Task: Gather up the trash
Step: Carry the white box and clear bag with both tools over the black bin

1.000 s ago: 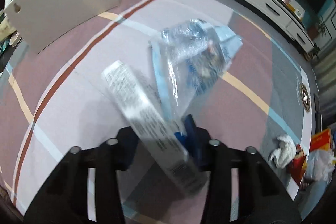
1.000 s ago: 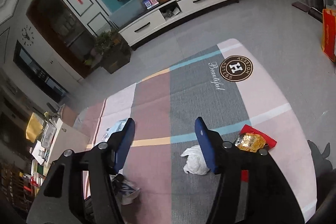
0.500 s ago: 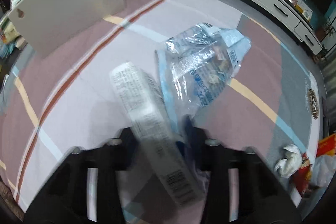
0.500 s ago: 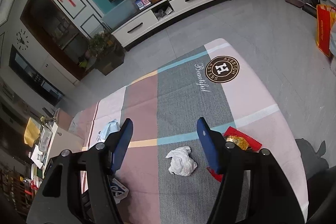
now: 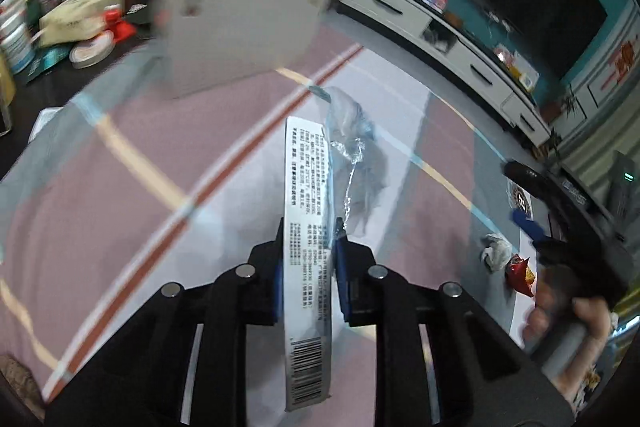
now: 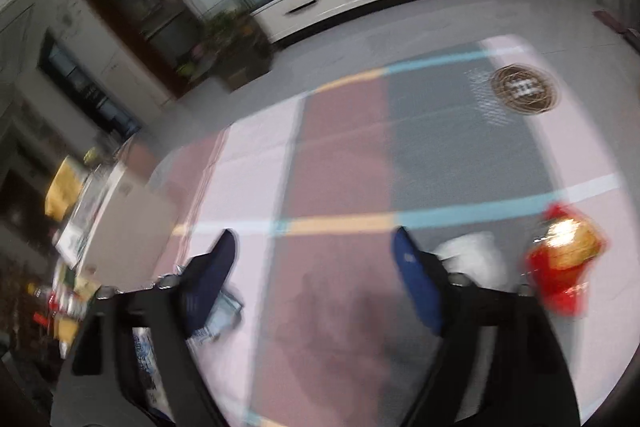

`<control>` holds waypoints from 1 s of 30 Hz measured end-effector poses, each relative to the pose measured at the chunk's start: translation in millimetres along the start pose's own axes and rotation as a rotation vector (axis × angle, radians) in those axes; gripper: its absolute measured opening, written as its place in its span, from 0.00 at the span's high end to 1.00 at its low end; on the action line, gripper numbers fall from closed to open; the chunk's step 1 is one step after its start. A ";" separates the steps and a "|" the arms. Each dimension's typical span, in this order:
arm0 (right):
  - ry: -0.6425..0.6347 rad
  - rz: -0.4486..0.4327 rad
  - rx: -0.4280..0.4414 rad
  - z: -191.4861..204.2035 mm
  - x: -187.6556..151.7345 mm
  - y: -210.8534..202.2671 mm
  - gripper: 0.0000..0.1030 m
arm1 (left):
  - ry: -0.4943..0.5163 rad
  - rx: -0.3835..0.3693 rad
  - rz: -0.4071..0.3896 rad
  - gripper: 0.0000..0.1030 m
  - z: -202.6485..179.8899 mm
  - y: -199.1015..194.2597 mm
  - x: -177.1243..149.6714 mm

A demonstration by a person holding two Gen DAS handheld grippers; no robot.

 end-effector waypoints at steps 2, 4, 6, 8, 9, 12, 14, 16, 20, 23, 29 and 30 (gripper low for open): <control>0.009 0.064 0.089 28.3 -22.3 16.8 0.17 | -0.040 0.003 0.018 0.79 19.7 2.7 -8.4; 0.035 0.139 0.154 49.3 -44.6 31.4 0.14 | -0.105 -0.001 0.089 0.79 38.6 15.8 -19.7; 0.002 0.218 0.190 74.1 -72.7 45.7 0.14 | -0.186 -0.034 0.190 0.79 51.7 33.1 -31.0; -0.040 0.254 0.160 89.9 -93.7 57.4 0.14 | -0.228 -0.062 0.240 0.79 54.0 42.8 -36.7; -0.055 0.266 0.147 95.9 -101.0 62.3 0.14 | -0.232 -0.069 0.247 0.79 53.5 44.7 -37.3; -0.070 0.285 0.106 108.4 -115.3 74.6 0.14 | -0.218 -0.060 0.242 0.79 51.3 47.0 -35.0; -0.069 0.278 0.074 111.2 -120.0 82.0 0.19 | -0.218 -0.058 0.241 0.79 49.4 47.8 -34.6; -0.124 0.237 0.012 111.3 -116.7 86.3 0.33 | -0.214 -0.055 0.235 0.79 47.6 48.7 -33.7; -0.164 0.229 0.037 115.2 -120.8 86.6 0.77 | -0.193 -0.051 0.235 0.79 40.8 44.9 -38.4; -0.146 0.198 0.036 111.7 -117.5 78.8 0.90 | -0.174 -0.075 0.245 0.79 32.9 44.4 -40.8; -0.134 0.020 0.007 105.2 -71.4 23.9 0.94 | -0.063 -0.135 0.159 0.79 -2.6 17.5 -35.8; -0.134 -0.010 0.003 103.4 -63.3 11.7 0.94 | -0.043 -0.136 0.141 0.79 -7.5 12.9 -35.3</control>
Point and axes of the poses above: each gripper's, at about its wrist camera, not at the fingertips, and y roughly the way its jaws point, z to its left, x to its top, the point moved 10 cm from there along y, roughly the way its jaws point, and after that the axes turned 4 degrees about y, right-handed, at the moved point
